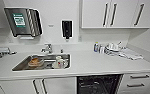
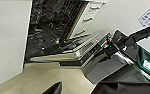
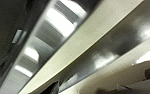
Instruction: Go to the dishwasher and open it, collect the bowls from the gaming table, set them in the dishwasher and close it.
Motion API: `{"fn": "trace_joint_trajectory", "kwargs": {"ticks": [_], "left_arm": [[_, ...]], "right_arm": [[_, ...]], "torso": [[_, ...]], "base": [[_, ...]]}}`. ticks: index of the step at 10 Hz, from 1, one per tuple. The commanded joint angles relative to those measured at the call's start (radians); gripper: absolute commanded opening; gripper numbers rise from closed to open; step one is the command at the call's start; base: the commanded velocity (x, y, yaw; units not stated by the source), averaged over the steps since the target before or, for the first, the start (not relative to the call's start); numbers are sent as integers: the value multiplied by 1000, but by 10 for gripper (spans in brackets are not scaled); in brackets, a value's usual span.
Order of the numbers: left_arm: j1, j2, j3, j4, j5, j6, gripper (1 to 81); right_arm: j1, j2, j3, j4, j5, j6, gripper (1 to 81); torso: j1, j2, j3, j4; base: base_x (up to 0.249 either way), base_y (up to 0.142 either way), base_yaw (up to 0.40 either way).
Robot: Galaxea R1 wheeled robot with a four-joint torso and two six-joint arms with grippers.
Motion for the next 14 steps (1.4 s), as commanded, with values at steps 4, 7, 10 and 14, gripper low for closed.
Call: {"fn": "trace_joint_trajectory", "kwargs": {"ticks": [4,7,10,14], "left_arm": [[-82,-25,26,6,18,9,811],[-63,-10,5,6,18,9,811],[15,34,-96,8,18,12,811],[239,241,-427,-1,-17,10,811]], "right_arm": [[17,69,-150,-15,-62,-5,811],[3,86,-198,-15,-51,-45,811],[-25,87,-250,-15,-50,-204,811],[-120,142,-385,-13,-28,-480,811]], "torso": [[0,0,0,0],[0,0,0,0],[0,0,0,0],[0,0,0,0]], "base": [[-66,0,0],[-22,0,0],[0,0,0],[0,0,0]]}}
